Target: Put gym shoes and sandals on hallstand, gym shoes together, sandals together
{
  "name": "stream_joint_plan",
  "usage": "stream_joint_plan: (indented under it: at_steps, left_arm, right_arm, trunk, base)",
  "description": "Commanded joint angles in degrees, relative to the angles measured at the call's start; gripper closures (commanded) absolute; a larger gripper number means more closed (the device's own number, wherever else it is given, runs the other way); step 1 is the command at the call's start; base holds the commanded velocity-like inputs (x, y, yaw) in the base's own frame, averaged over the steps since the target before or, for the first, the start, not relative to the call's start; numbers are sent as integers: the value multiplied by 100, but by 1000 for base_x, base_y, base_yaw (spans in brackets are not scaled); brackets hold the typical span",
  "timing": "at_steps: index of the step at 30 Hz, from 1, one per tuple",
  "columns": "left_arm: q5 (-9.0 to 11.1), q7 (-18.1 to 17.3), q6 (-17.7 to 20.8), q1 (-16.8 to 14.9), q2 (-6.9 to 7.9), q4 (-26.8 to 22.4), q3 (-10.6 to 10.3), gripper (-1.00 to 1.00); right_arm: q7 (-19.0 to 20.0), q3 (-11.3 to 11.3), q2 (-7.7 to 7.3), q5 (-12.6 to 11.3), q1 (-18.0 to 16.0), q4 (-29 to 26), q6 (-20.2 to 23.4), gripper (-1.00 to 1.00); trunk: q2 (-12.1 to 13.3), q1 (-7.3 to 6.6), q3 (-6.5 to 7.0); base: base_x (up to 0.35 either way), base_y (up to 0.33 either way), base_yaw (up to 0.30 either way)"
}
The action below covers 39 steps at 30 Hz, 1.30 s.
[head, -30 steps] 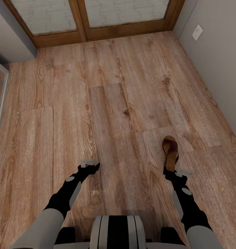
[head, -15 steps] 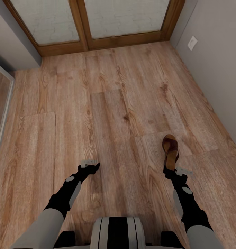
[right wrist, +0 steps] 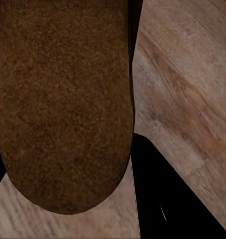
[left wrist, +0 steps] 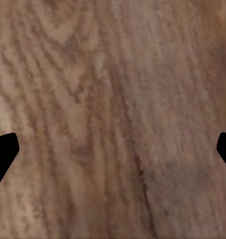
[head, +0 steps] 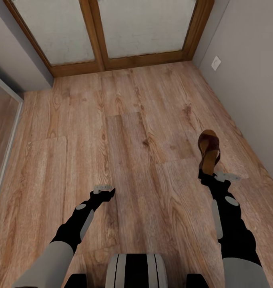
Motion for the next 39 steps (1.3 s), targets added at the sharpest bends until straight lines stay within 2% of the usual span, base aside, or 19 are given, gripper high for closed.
stream_joint_plan:
  at_steps: [1,2,5,6,10,18,26,39]
  left_arm:
    - [12,-40,46,0,-6,-10,27,-100]
    - [16,-40,83,-3,-16,-15,27,-100]
    - [16,-36,259,-6,-84,-53,27,-100]
    - [7,-29,565,-7,-141,-95,25,-100]
    - [4,-25,662,-1,-142,-106,29,-100]
    - [11,-31,668,0,-139,-106,35,-100]
    - [13,-31,668,0,-131,-107,41,-100]
    - [13,-31,655,0,-130,-107,36,-100]
  right_arm:
    - [-9,-2,4,0,-1,-190,149,100]
    - [-8,1,7,-2,2,-377,273,100]
    - [-8,1,11,-7,5,-454,324,100]
    - [-12,-4,13,6,7,-508,355,100]
    - [-15,7,14,16,10,-516,364,100]
    - [-17,163,14,16,9,-516,362,100]
    - [-17,211,15,8,9,-516,360,100]
    - [-17,214,14,10,8,-516,360,100]
  trunk:
    - [0,-3,19]
    - [2,-5,42]
    - [6,-13,108]
    - [7,-16,130]
    - [12,-26,219]
    - [23,-47,403]
    - [34,-67,644]
    - [34,-67,765]
  base:
    - [0,0,0]
    - [0,0,0]
    - [0,0,0]
    - [0,0,0]
    - [0,0,0]
    - [0,0,0]
    - [0,0,0]
    - [0,0,0]
